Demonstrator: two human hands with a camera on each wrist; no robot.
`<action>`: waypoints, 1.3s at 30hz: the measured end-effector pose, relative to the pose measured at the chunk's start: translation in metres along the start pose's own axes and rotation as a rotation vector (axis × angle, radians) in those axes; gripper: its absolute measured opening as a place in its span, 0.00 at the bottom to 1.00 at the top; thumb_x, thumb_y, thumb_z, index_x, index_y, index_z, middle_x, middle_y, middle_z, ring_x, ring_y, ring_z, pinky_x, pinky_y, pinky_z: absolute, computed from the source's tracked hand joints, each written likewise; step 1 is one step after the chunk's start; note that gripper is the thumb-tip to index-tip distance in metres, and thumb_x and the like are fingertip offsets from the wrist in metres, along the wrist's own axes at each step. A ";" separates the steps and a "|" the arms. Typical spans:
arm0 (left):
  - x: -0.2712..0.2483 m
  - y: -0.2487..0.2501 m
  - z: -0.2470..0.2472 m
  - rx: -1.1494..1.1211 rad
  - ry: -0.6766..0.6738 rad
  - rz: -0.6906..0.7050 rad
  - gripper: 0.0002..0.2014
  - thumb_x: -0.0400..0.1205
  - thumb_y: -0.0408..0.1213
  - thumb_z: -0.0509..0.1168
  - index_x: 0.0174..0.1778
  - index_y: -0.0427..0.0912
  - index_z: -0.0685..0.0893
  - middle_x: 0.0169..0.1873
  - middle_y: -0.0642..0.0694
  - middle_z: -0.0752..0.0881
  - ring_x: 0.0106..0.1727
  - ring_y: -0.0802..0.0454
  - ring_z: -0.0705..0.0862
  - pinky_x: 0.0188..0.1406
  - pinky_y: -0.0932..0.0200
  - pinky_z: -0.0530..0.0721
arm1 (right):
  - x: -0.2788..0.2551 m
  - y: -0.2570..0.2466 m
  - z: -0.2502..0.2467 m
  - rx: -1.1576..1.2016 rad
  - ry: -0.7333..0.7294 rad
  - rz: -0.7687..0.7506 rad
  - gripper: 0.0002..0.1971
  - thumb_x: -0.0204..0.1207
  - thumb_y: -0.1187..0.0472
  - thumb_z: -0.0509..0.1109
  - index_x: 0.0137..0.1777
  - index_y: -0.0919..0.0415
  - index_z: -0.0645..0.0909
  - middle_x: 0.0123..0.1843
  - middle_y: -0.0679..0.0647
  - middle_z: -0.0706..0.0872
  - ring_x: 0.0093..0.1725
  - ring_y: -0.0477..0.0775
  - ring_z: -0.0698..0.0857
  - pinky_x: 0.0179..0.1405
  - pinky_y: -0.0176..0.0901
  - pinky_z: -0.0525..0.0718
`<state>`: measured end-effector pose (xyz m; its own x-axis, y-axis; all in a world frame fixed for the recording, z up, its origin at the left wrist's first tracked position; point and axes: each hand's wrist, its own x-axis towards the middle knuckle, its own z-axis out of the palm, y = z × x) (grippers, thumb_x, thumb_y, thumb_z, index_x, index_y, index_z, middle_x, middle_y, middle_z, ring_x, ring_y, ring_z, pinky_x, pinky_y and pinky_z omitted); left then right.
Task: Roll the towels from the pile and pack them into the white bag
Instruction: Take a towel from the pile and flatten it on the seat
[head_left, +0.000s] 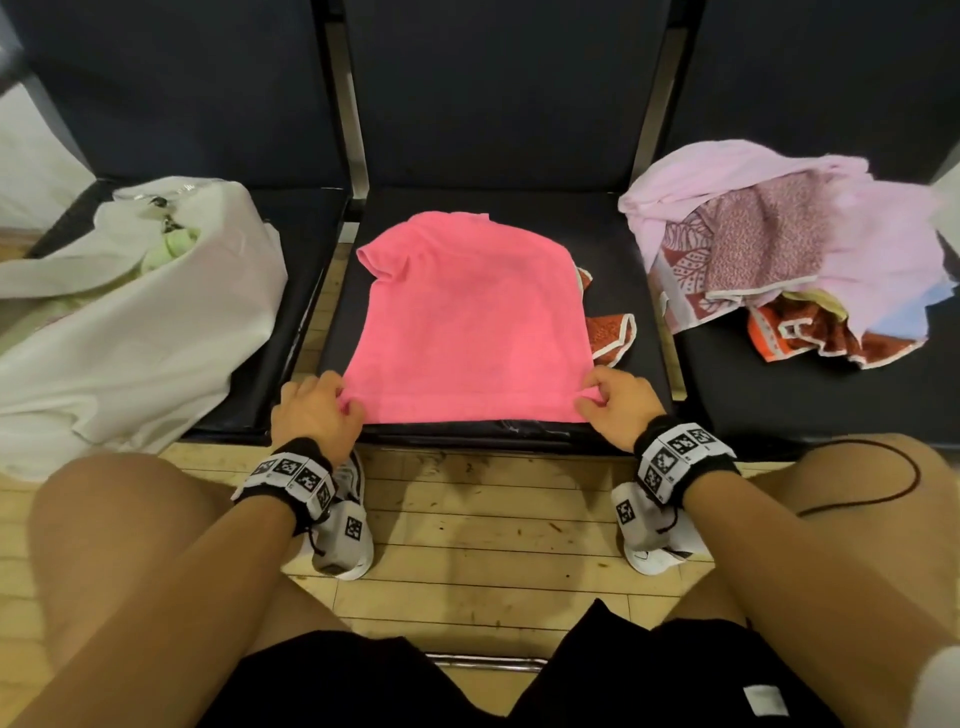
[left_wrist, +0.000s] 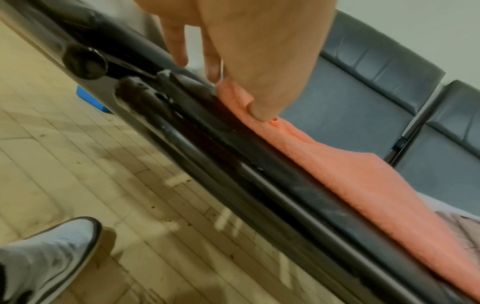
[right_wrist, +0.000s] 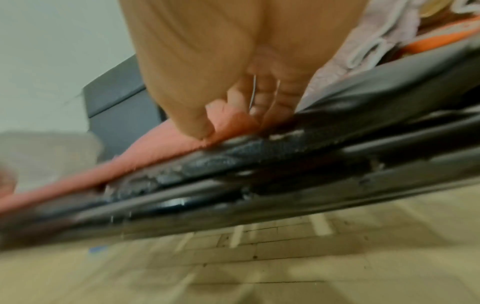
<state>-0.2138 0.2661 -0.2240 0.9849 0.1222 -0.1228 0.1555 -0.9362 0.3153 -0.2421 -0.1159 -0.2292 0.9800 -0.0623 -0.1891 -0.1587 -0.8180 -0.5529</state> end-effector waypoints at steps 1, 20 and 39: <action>0.000 0.002 -0.001 -0.005 0.018 -0.004 0.04 0.78 0.42 0.61 0.43 0.47 0.75 0.45 0.45 0.79 0.56 0.38 0.73 0.52 0.41 0.76 | -0.002 -0.002 0.003 -0.013 0.028 -0.006 0.10 0.76 0.56 0.72 0.56 0.54 0.81 0.38 0.48 0.81 0.41 0.52 0.80 0.43 0.43 0.78; -0.012 0.039 0.035 0.017 -0.014 0.439 0.18 0.82 0.45 0.62 0.62 0.38 0.86 0.58 0.39 0.84 0.60 0.37 0.77 0.61 0.41 0.78 | -0.018 -0.023 0.045 -0.324 0.234 -0.412 0.09 0.69 0.65 0.78 0.49 0.63 0.88 0.53 0.58 0.87 0.54 0.65 0.84 0.55 0.57 0.85; -0.015 0.026 0.029 0.052 0.041 0.255 0.16 0.86 0.39 0.59 0.70 0.46 0.79 0.60 0.42 0.85 0.64 0.39 0.78 0.67 0.39 0.70 | -0.015 -0.024 0.038 -0.330 0.113 -0.296 0.10 0.81 0.63 0.63 0.59 0.58 0.82 0.50 0.55 0.87 0.52 0.62 0.82 0.50 0.50 0.69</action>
<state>-0.2269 0.2306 -0.2414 0.9942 -0.1073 -0.0070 -0.1010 -0.9540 0.2822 -0.2579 -0.0737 -0.2434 0.9872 0.1548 0.0376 0.1591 -0.9473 -0.2779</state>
